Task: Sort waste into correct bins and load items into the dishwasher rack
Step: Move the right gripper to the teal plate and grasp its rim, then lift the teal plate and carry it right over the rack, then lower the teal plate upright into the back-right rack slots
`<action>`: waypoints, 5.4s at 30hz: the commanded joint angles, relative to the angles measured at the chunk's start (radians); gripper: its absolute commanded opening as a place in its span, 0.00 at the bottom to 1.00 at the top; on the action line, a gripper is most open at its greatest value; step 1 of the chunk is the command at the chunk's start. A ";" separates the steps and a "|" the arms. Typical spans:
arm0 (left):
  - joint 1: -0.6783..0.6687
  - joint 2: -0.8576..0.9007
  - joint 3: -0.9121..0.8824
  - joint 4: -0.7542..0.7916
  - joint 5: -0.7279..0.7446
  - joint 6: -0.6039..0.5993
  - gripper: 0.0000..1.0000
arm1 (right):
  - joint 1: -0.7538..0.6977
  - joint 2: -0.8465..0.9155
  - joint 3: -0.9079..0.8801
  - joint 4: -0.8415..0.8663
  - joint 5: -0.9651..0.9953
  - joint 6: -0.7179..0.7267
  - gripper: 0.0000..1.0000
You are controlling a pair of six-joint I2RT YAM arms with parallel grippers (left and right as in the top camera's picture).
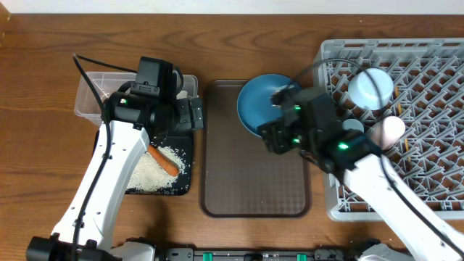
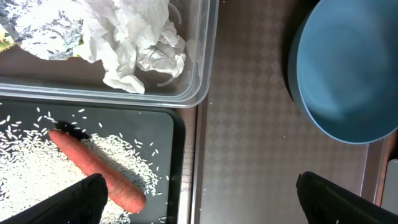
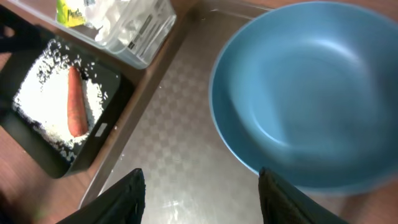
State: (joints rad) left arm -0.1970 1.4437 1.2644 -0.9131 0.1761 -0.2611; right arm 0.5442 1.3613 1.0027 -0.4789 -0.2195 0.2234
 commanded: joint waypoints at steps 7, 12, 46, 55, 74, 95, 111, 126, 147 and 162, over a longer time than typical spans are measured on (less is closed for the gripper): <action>0.004 0.003 -0.009 -0.002 -0.009 0.006 1.00 | 0.074 0.297 0.011 0.165 0.111 -0.023 0.64; 0.004 0.003 -0.009 -0.002 -0.009 0.006 1.00 | 0.073 0.410 0.011 0.239 0.114 -0.022 0.61; 0.004 0.003 -0.009 -0.002 -0.009 0.006 1.00 | -0.032 0.014 0.011 0.318 -0.286 0.008 0.01; 0.004 0.003 -0.009 -0.002 -0.009 0.006 1.00 | -0.304 -0.361 0.011 0.169 -0.286 -0.042 0.01; 0.004 0.003 -0.009 -0.002 -0.009 0.006 1.00 | -1.209 -0.337 0.011 0.126 -0.911 -0.132 0.01; 0.004 0.003 -0.009 -0.002 -0.009 0.006 1.00 | -1.294 0.235 0.011 0.650 -1.331 0.079 0.01; 0.004 0.003 -0.009 -0.002 -0.009 0.006 1.00 | -1.411 0.238 0.011 0.349 -1.041 0.110 0.01; 0.004 0.003 -0.009 -0.002 -0.009 0.006 1.00 | -1.365 0.238 0.011 0.798 -1.260 0.367 0.01; 0.004 0.003 -0.009 -0.002 -0.009 0.006 1.00 | -1.148 0.263 0.011 0.914 -1.279 0.203 0.01; 0.004 0.003 -0.009 -0.002 -0.009 0.006 1.00 | -1.148 0.444 0.011 0.924 -1.308 0.181 0.01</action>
State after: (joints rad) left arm -0.1970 1.4437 1.2636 -0.9131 0.1761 -0.2611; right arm -0.6018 1.7607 1.0176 0.4526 -1.5085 0.4152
